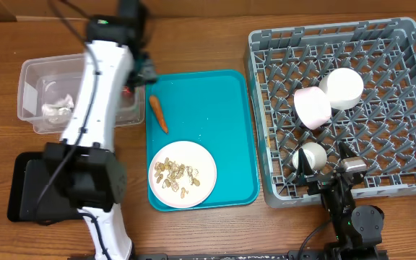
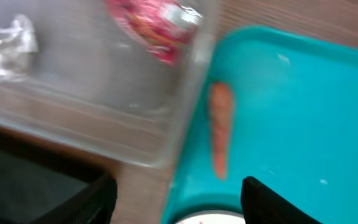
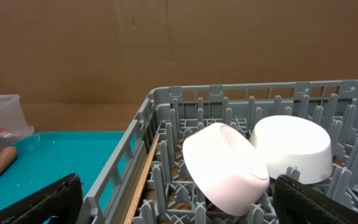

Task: Sort waste into correct bins and load items into the dishwasher
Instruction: 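Drop the white paper into the clear bin with the left gripper, then grasp the carrot on the tray with the left gripper and lift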

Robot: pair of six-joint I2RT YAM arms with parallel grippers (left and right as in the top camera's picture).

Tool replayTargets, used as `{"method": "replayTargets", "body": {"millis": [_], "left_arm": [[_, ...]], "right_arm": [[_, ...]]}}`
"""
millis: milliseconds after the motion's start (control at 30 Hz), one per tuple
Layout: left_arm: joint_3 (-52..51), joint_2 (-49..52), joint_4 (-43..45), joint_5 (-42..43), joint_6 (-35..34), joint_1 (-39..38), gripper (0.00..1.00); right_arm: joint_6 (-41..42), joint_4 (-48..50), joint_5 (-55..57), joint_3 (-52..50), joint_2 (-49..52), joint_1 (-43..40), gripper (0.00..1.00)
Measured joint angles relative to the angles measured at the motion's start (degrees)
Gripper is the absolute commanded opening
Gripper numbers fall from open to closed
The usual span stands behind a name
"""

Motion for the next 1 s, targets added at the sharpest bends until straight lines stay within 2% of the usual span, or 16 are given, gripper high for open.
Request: {"method": "replayTargets", "body": {"millis": [167,400,733,867,1000], "left_arm": [[-10.54,-0.04,7.41,-0.02,-3.15,-5.49,0.6],[-25.0,-0.04,19.34,-1.16,-8.13,-5.22,0.58],[-34.56,-0.04,34.75,-3.28,-10.73,-4.61,0.5],[-36.26,-0.04,39.1,-3.39,-10.64,-4.61,0.38],[-36.98,-0.04,42.38,-2.86,-8.7,-4.61,0.32]], "right_arm": [[-0.02,0.0,0.02,0.0,0.0,0.0,1.0],[-0.02,0.0,0.02,0.0,0.0,0.0,1.0],[-0.02,0.0,0.02,0.0,0.0,0.0,1.0],[-0.02,0.0,0.0,0.0,0.0,0.0,1.0],[-0.02,0.0,0.02,0.0,0.0,0.0,1.0]]}}
